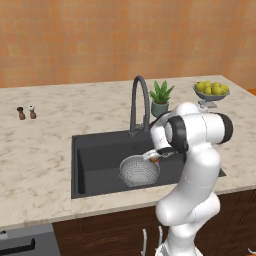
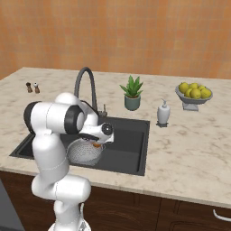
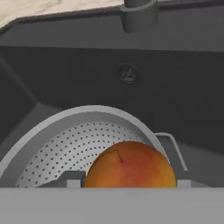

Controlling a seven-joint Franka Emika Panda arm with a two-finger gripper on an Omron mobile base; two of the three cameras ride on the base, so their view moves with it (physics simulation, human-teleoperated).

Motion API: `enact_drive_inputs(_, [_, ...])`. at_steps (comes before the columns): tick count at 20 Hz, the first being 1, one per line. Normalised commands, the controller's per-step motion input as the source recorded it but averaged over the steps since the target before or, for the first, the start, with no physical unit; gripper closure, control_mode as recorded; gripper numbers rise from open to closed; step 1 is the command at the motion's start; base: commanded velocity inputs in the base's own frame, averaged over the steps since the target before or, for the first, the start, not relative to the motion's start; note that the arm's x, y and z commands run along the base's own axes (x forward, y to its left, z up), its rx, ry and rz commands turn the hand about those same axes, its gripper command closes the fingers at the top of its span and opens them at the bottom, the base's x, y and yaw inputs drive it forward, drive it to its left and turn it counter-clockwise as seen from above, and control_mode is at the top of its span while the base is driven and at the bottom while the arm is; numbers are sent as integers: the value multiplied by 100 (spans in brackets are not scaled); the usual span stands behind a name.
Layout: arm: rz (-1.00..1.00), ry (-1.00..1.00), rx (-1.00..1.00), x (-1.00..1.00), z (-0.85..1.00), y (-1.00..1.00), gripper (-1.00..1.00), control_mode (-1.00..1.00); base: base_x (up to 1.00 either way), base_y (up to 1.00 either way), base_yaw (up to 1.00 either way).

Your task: Put the colander in the sink, put the peach in the colander, and turn on the sink faucet and pour water over the colander.

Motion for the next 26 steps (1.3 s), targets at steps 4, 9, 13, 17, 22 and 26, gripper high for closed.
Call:
enact_drive_inputs(4, [5, -18, -6, 0, -23, 4, 100, -100, 0, 0, 0])
enact_drive_inputs(9, [8, -8, -5, -2, -26, 9, 100, -100, 0, 0, 0])
enact_drive_inputs(13, [8, 0, 0, 3, -7, 0, 100, -100, 0, 0, 0])
enact_drive_inputs(17, [11, 1, 0, 1, -5, 0, 100, -100, 0, 0, 0])
enact_drive_inputs(22, [11, 0, 0, 0, 0, 0, 100, -100, 0, 0, 0])
enact_drive_inputs(26, [10, 3, 0, 7, 0, 0, 100, -100, 0, 0, 0])
